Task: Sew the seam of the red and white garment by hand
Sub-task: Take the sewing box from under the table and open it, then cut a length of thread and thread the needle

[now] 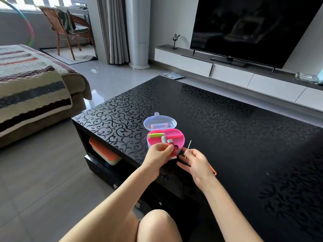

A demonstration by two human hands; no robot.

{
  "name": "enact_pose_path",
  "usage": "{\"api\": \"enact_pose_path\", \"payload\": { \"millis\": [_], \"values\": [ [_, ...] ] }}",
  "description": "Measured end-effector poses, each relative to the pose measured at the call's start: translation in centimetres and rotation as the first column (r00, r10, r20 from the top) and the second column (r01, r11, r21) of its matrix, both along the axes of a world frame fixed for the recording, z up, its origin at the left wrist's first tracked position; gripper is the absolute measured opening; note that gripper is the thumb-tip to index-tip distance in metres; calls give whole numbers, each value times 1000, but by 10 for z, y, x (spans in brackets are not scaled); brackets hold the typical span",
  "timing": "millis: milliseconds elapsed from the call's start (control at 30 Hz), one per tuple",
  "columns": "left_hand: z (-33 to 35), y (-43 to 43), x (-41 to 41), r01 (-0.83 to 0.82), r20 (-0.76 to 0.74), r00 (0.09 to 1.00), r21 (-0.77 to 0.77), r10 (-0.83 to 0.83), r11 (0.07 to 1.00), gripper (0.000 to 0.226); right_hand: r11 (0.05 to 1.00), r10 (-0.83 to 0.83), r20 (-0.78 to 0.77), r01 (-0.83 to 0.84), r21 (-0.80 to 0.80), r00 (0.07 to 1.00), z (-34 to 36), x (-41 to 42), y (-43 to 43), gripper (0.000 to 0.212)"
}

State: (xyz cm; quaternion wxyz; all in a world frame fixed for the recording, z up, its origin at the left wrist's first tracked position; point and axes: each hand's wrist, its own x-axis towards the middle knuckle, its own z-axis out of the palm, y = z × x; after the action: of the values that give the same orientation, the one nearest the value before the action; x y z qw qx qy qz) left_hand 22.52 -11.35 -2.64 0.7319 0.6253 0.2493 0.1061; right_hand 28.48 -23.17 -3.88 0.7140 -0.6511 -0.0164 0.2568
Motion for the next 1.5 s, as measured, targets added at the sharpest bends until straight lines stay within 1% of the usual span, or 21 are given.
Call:
{"api": "enact_pose_path", "payload": {
  "millis": [100, 200, 267, 333, 400, 433, 533, 567, 600, 733, 800, 900, 967, 1100, 1233, 1267, 1300, 1367, 1400, 1433, 1500],
  "values": [
    [-1, 18, 17, -74, -8, 997, 61, 74, 995, 20, 999, 31, -12, -30, 31, 999, -5, 17, 24, 23],
    [1, 38, 36, -84, -33, 996, 103, 88, 991, 18, 999, 48, 8, -48, 13, 999, -3, 33, 45, 22],
    [2, 48, 51, -73, -39, 996, 103, 77, 992, 15, 994, 49, 64, -43, -100, 997, -6, 43, 50, 21],
    [5, 56, 64, -76, -46, 996, 92, 81, 993, 12, 941, 83, 227, -2, -339, 970, -10, 48, 42, 23],
    [7, 66, 75, -90, -73, 992, 119, 99, 989, 11, 797, 227, 368, 45, -602, 902, -9, 45, 24, 24],
    [9, 70, 78, -96, -87, 990, 138, 109, 986, 12, 698, 327, 387, 56, -714, 862, -9, 40, 13, 22],
    [12, 75, 81, -113, -96, 987, 137, 127, 984, 17, 403, 564, 323, 89, -911, 760, -10, 22, -13, 20],
    [12, 74, 80, -114, -83, 989, 110, 124, 987, 17, 361, 588, 313, 104, -927, 746, -13, 20, -19, 20],
    [11, 71, 78, -103, -77, 991, 81, 110, 991, 16, 357, 591, 318, 114, -927, 741, -16, 18, -24, 18],
    [7, 60, 68, -59, -67, 996, -3, 58, 998, 11, 374, 577, 347, 138, -917, 740, -19, 19, -32, 24],
    [6, 56, 61, -56, -51, 997, -75, 52, 996, 11, 377, 533, 416, 233, -896, 737, -15, 21, -39, 27],
    [6, 51, 49, -29, -33, 999, -205, 23, 978, 11, 256, 512, 449, 369, -893, 732, -13, 29, -57, 32],
    [6, 47, 43, -11, -28, 1000, -278, 4, 960, 10, 192, 512, 387, 337, -922, 767, -18, 39, -63, 32],
    [9, 43, 40, 23, -19, 999, -353, -32, 935, 10, 327, 466, 397, 263, -908, 790, -29, 62, -47, 21],
    [9, 43, 39, 91, 4, 995, -393, -97, 915, 7, 456, 407, 464, 265, -849, 787, -28, 82, -12, 24],
    [8, 43, 39, 105, 9, 994, -396, -111, 912, 7, 508, 351, 509, 297, -808, 786, -25, 83, -3, 25],
    [8, 44, 39, 119, 14, 992, -394, -124, 911, 6, 598, 269, 551, 311, -739, 790, -20, 81, 3, 25],
    [8, 45, 39, 147, 20, 988, -389, -152, 909, 5, 831, 116, 547, 221, -511, 829, -5, 69, 11, 25],
    [7, 46, 39, 164, 27, 986, -389, -166, 907, 5, 907, 98, 512, 135, -399, 854, 3, 60, 13, 24],
    [7, 47, 39, 183, 36, 982, -393, -184, 901, 6, 943, 126, 490, 50, -329, 862, 10, 53, 13, 25],
    [8, 46, 38, 237, 55, 970, -402, -236, 884, 8, 930, 261, 511, -72, -361, 819, 20, 46, 13, 29]
  ]
}}
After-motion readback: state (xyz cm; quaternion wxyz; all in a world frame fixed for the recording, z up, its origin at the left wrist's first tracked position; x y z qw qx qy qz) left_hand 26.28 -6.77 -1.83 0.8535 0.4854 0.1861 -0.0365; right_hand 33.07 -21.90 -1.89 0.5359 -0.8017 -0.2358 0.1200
